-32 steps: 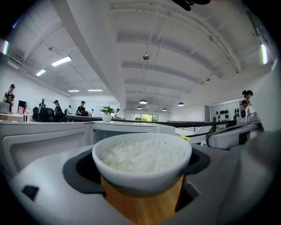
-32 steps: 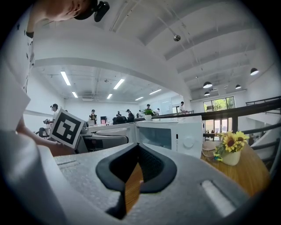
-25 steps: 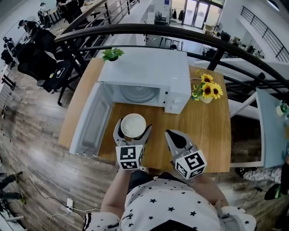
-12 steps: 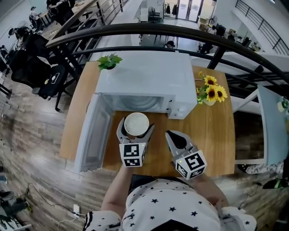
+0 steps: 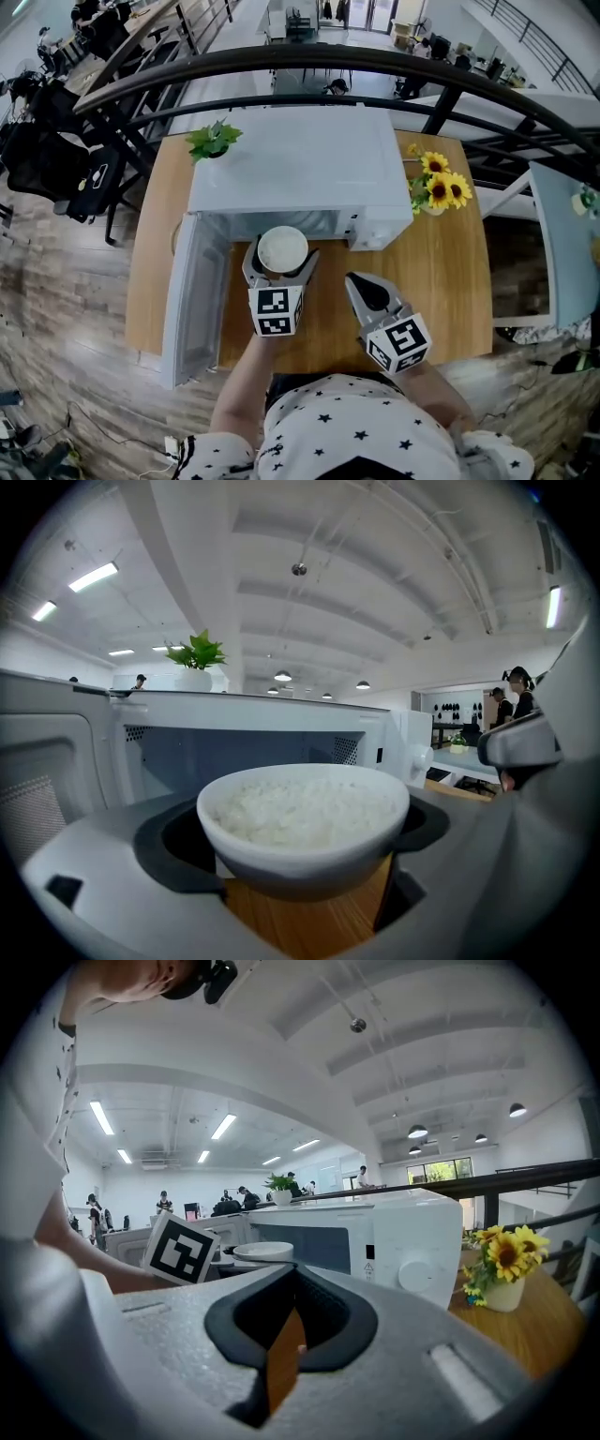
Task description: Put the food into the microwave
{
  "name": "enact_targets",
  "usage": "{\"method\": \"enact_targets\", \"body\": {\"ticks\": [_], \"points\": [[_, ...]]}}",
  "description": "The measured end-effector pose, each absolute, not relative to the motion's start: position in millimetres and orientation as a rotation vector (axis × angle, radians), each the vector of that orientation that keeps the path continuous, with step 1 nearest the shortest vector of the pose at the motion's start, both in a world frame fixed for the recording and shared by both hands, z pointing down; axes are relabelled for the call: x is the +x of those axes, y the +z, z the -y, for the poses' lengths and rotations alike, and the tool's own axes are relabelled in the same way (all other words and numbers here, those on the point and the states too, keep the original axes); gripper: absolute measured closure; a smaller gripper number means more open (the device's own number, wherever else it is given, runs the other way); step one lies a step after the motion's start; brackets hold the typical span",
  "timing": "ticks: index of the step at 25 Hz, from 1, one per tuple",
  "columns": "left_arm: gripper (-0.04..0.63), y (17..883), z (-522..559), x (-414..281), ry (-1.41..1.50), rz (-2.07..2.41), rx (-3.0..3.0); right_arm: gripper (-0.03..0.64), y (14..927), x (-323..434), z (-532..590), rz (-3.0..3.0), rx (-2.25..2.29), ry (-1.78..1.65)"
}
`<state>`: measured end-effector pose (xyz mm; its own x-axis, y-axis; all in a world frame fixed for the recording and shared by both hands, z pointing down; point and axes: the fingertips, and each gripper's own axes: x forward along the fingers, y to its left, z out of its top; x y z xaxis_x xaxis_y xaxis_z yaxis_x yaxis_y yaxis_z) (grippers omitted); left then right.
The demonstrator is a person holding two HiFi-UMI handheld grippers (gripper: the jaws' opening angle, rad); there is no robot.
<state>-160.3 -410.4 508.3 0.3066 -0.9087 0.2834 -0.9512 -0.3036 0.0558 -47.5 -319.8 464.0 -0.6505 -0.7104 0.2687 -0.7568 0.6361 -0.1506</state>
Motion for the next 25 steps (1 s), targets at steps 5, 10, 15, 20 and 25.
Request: {"method": "enact_targets", "body": {"ticks": [5, 10, 15, 20, 25], "points": [[0.066, 524.4, 430.6, -164.6, 0.309, 1.669, 2.350, 0.612, 469.4, -52.0, 327.8, 2.652, 1.231, 0.381], [0.066, 539.8, 448.8, -168.2, 0.329, 1.642, 2.340, 0.612, 476.7, -53.1, 332.9, 2.620, 1.263, 0.408], [0.066, 552.6, 463.0, -172.4, 0.350, 1.622, 2.339, 0.612, 483.0, -55.5, 339.1, 2.597, 1.285, 0.426], [0.066, 564.6, 473.2, -173.9, 0.374, 1.605, 2.337, 0.612, 486.7, -59.2, 342.9, 2.585, 1.300, 0.441], [0.066, 576.5, 487.2, -173.5, 0.397, 1.592, 2.346, 0.612, 494.6, -64.0, 346.5, 2.568, 1.304, 0.462]]}}
